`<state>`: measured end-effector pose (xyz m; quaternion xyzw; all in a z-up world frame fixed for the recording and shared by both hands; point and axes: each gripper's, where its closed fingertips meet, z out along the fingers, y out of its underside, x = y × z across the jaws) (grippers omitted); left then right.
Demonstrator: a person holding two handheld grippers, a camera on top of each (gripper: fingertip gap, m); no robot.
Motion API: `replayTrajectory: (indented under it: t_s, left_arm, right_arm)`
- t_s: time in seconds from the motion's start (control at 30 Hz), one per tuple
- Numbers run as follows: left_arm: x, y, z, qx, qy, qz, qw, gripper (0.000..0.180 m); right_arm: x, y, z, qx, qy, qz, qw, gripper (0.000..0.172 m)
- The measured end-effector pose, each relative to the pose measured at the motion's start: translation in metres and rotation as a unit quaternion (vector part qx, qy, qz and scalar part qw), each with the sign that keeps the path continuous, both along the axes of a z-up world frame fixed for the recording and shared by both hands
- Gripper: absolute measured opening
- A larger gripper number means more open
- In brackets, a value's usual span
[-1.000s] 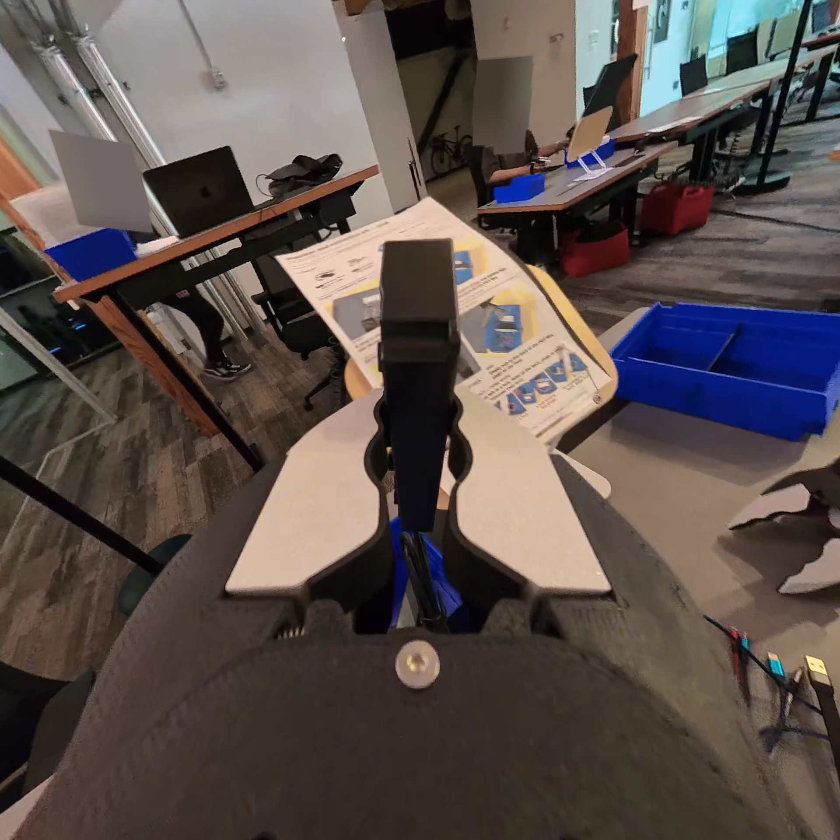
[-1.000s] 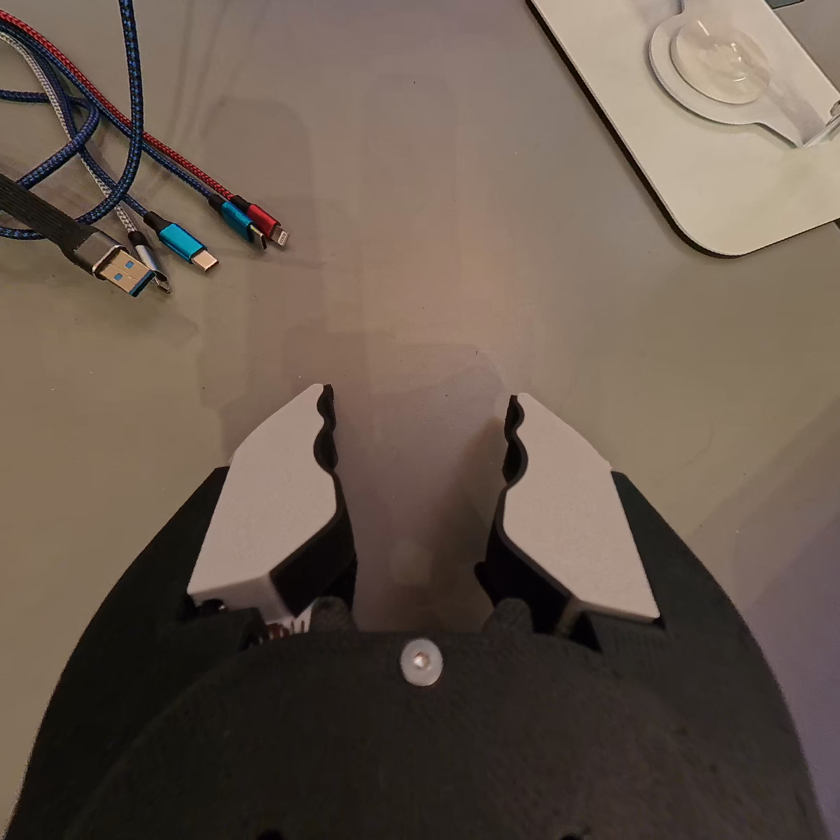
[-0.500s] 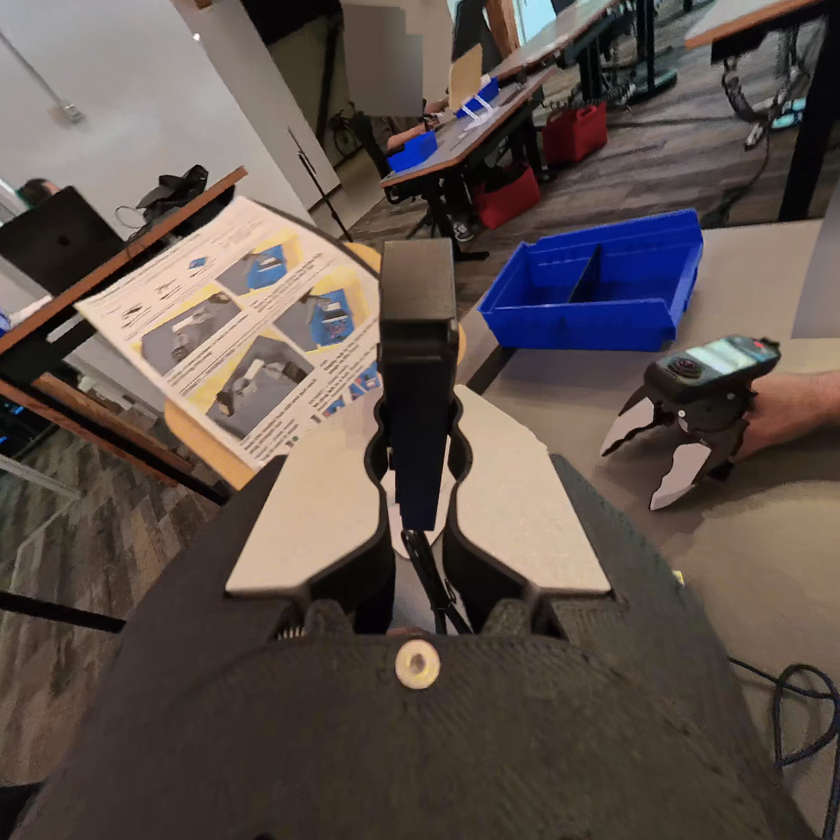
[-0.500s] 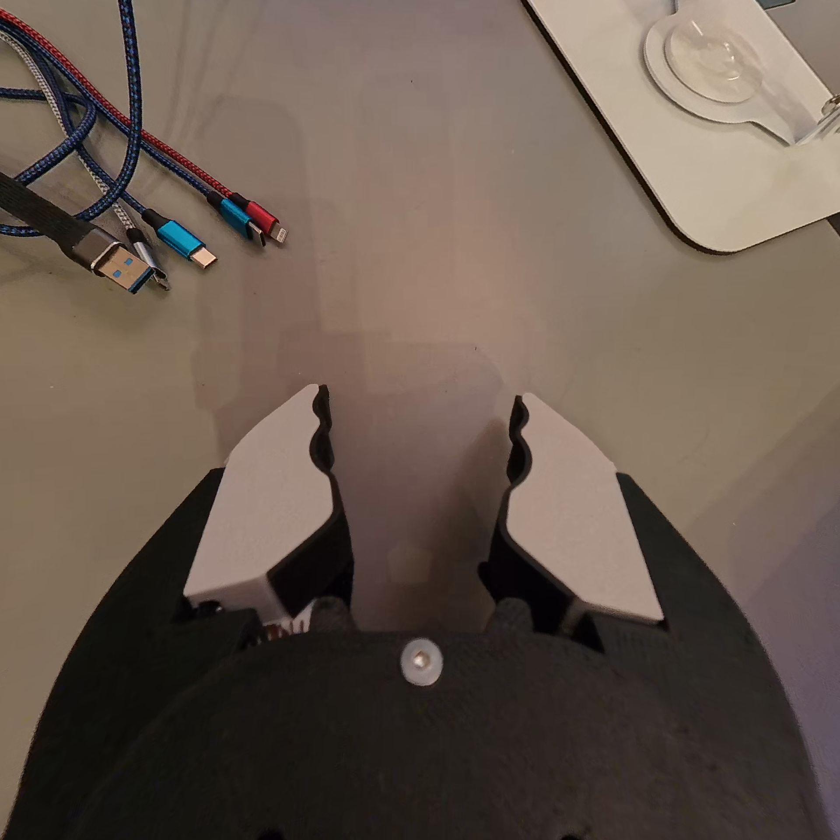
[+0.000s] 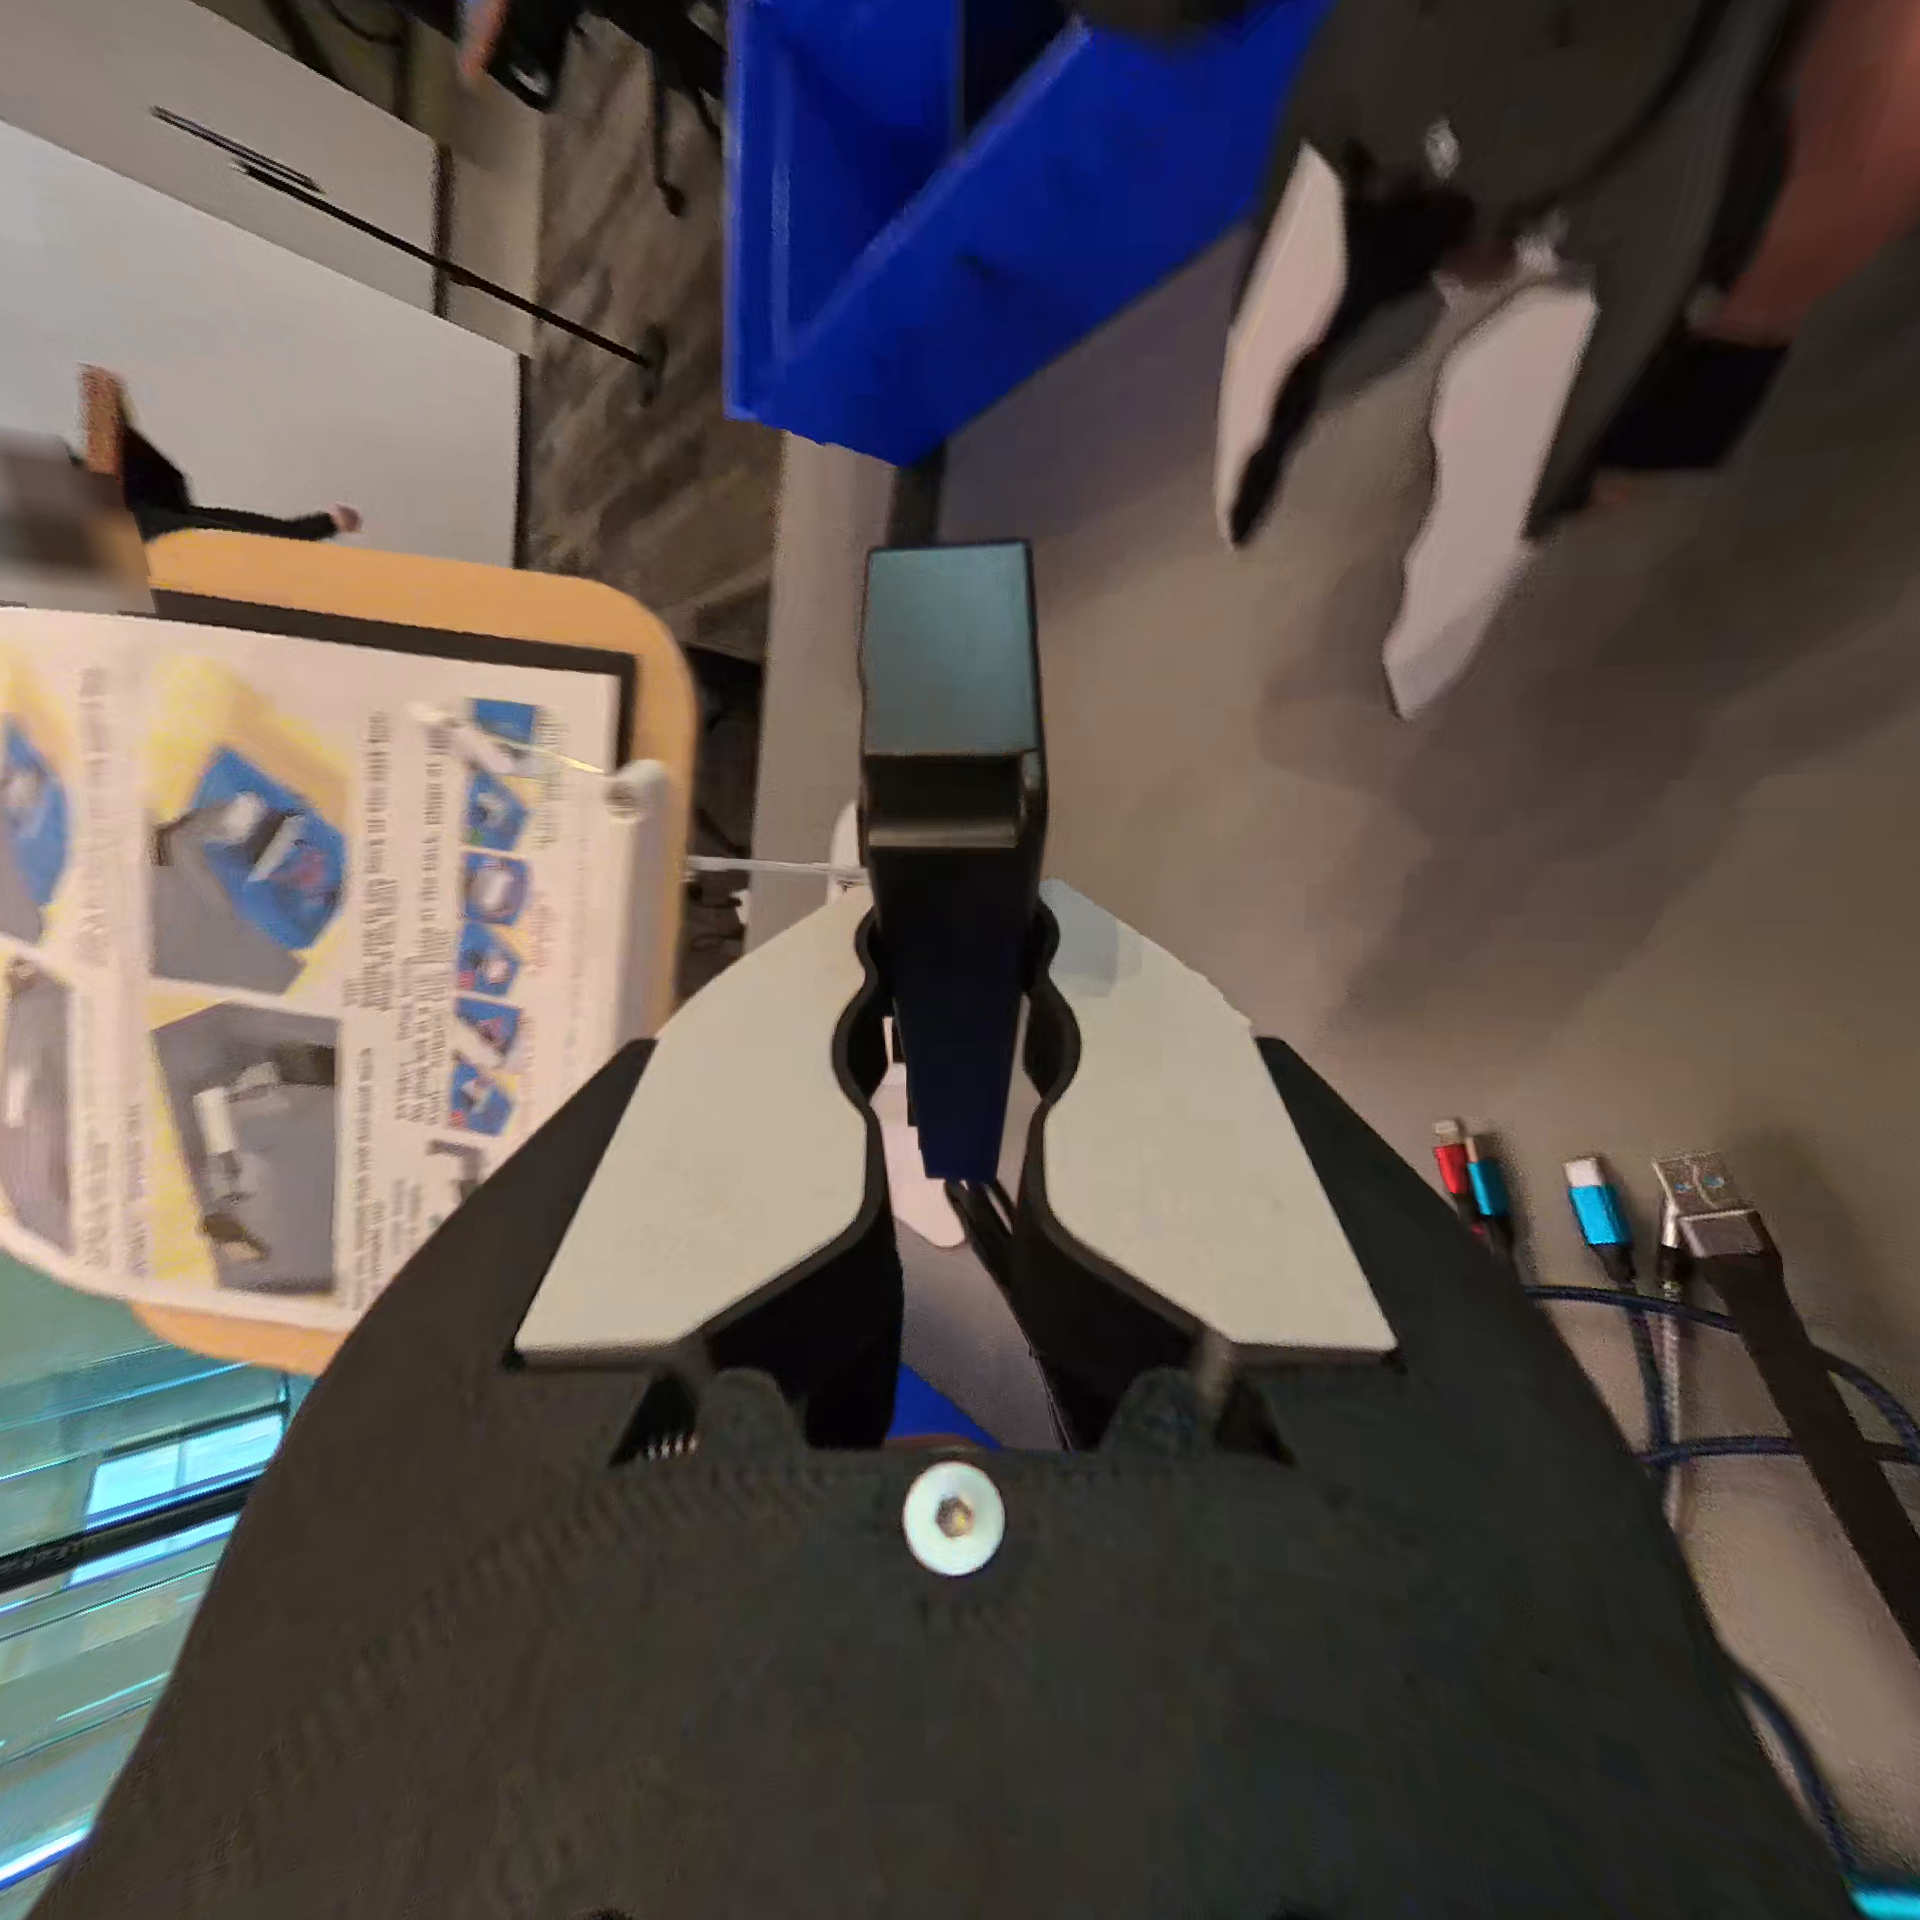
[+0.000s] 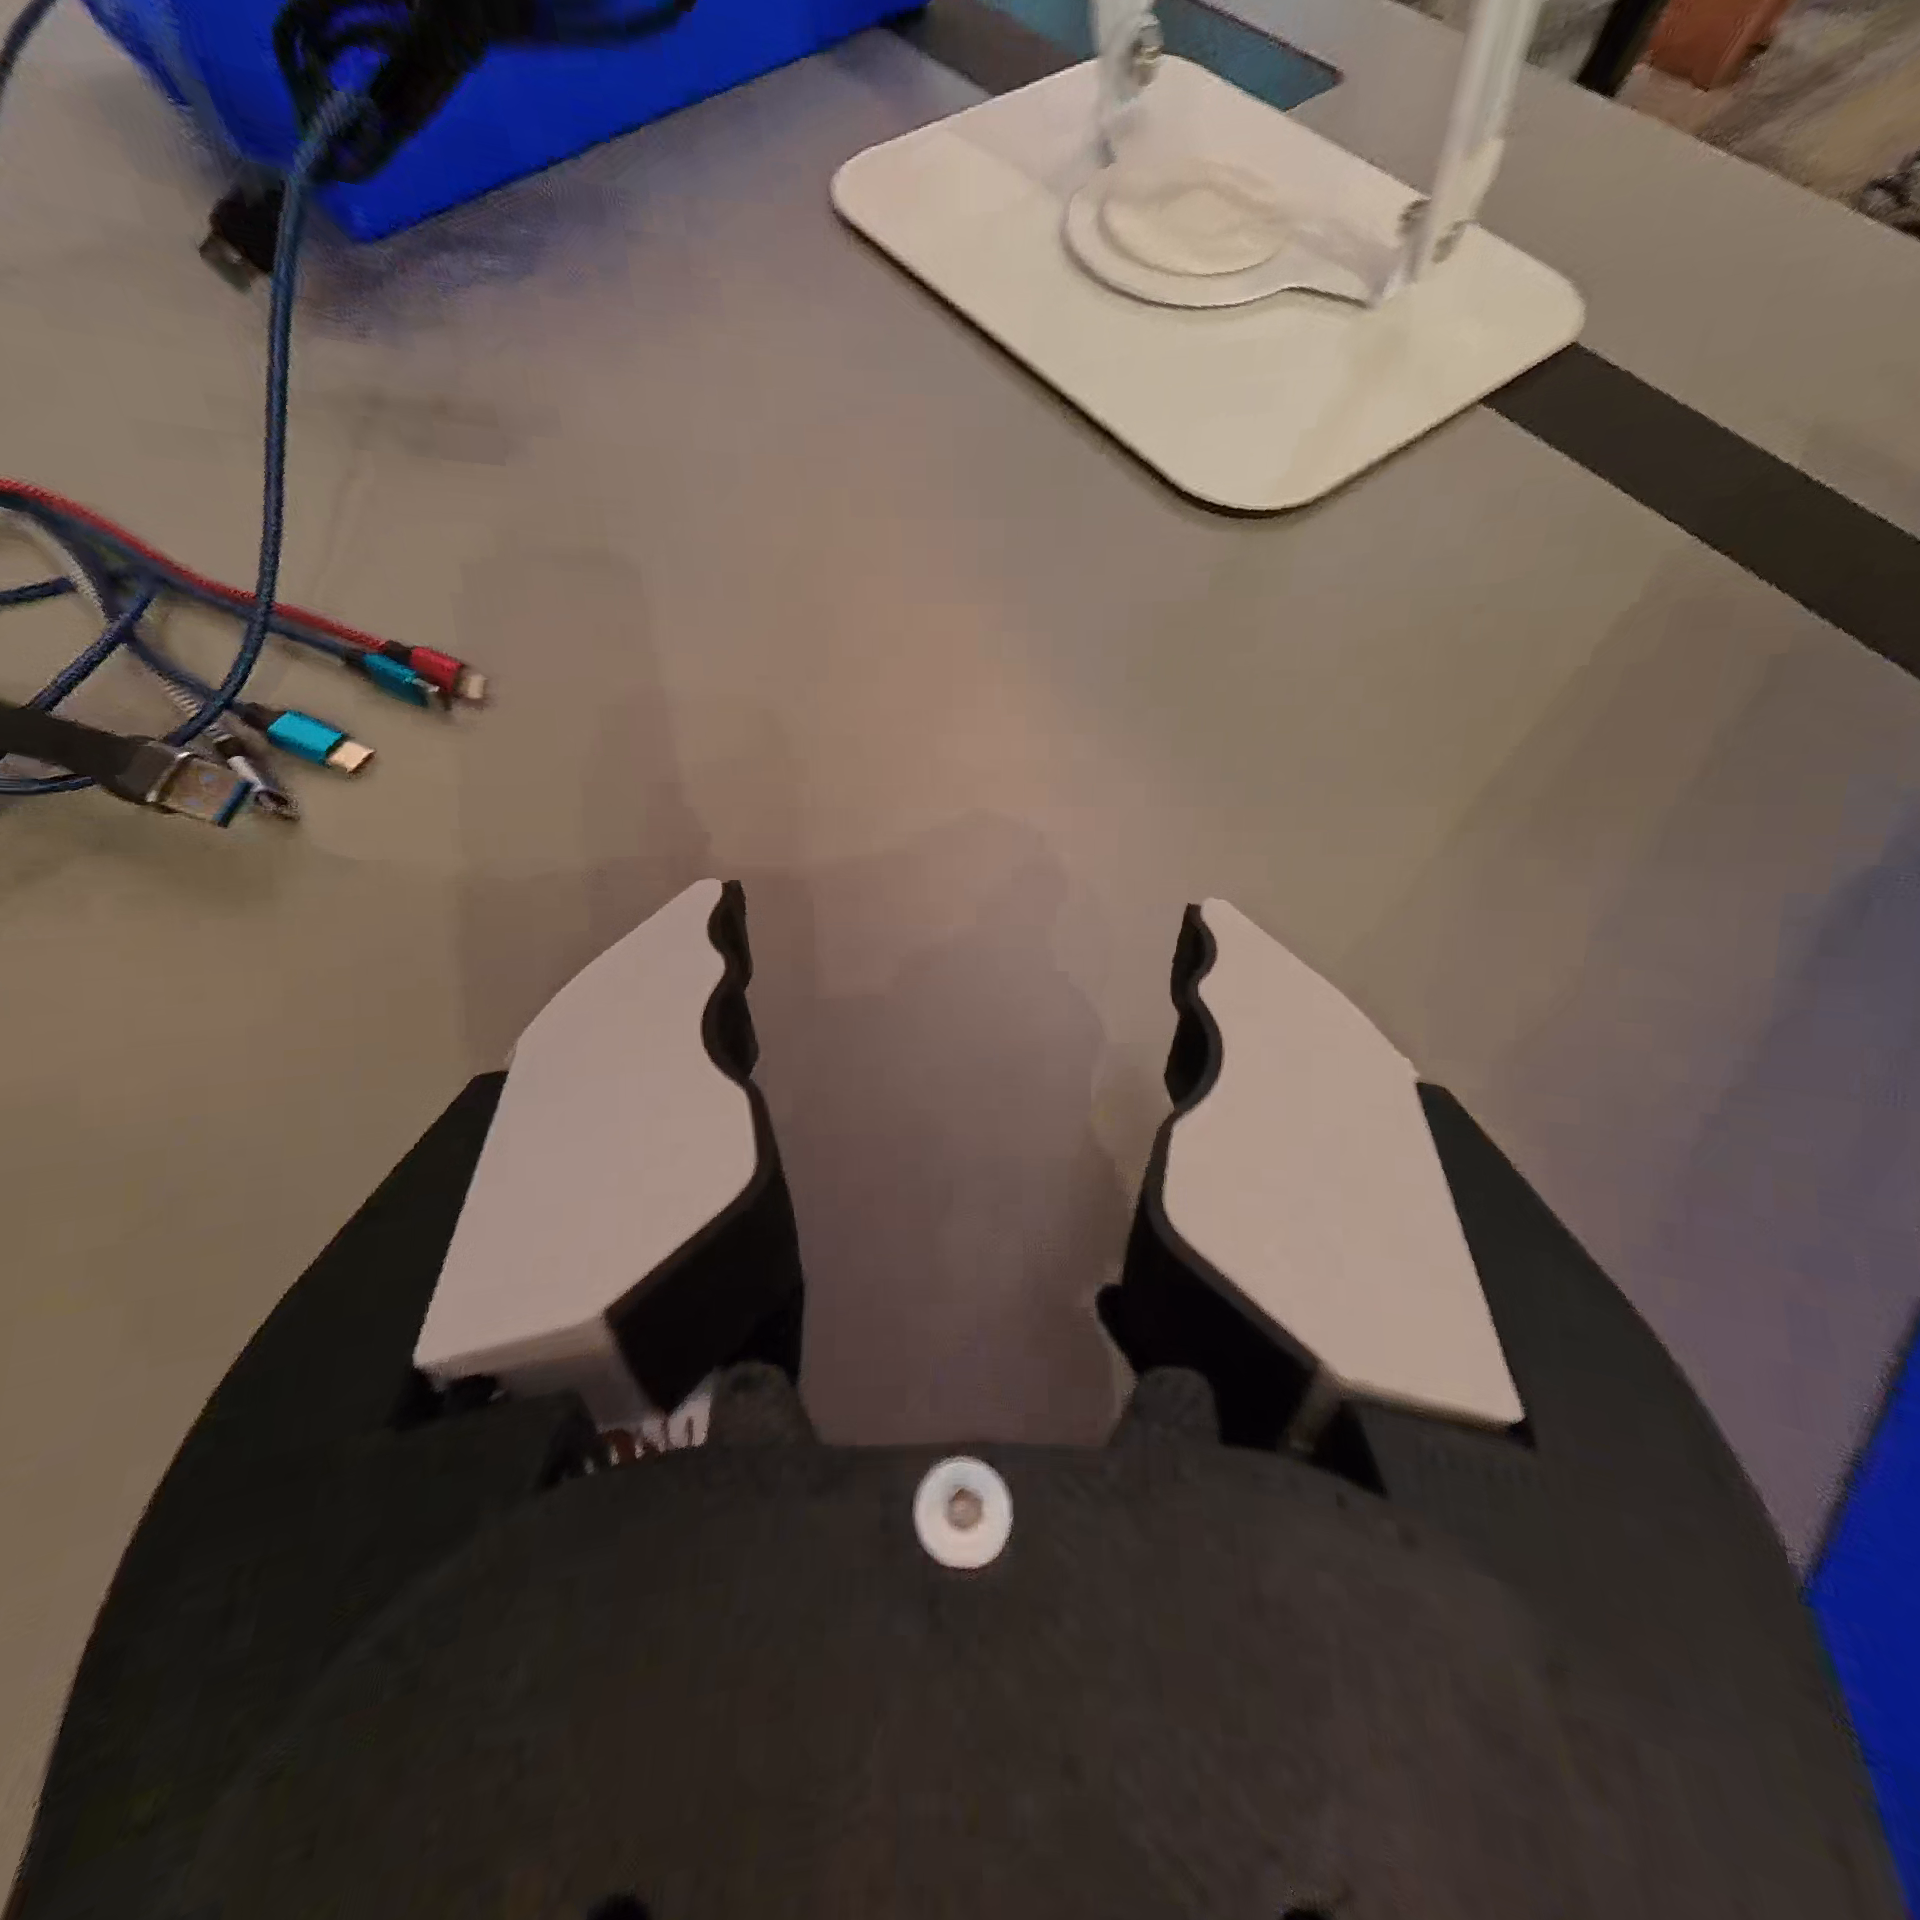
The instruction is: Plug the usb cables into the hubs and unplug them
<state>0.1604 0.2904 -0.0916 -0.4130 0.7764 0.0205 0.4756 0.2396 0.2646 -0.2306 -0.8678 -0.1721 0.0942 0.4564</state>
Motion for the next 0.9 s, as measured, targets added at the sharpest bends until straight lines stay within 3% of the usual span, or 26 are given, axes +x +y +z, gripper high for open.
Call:
replayTrajectory:
  t_s: [0.13,0.27,0.53,0.67,0.83,0.9]
  left_arm:
    - [0.009,-0.001,-0.07,0.031,0.062,0.012,0.998,0.023]
    - [0.011,-0.007,-0.116,0.05,0.095,0.014,0.994,0.023]
    - [0.009,-0.017,-0.151,0.128,0.144,0.015,0.981,0.027]
    - [0.005,-0.023,-0.162,0.129,0.153,0.014,0.98,0.031]
    - [-0.003,-0.03,-0.159,0.057,0.156,0.011,0.986,0.047]
    - [-0.013,-0.035,-0.161,-0.015,0.167,0.021,0.986,0.049]
  right_arm:
    - [0.024,-0.002,0.005,0.001,-0.003,-0.041,0.999,0.074]
    - [0.034,-0.003,0.01,0.006,0.015,-0.059,0.998,0.074]
    - [0.039,-0.006,0.004,-0.013,-0.015,-0.062,0.998,0.073]
    - [0.033,-0.007,0.006,-0.012,0.003,-0.048,0.999,0.073]
    - [0.0,-0.01,0.008,-0.019,0.038,0.02,0.999,0.075]
    - [-0.017,-0.013,0.009,-0.018,0.031,0.048,0.998,0.075]
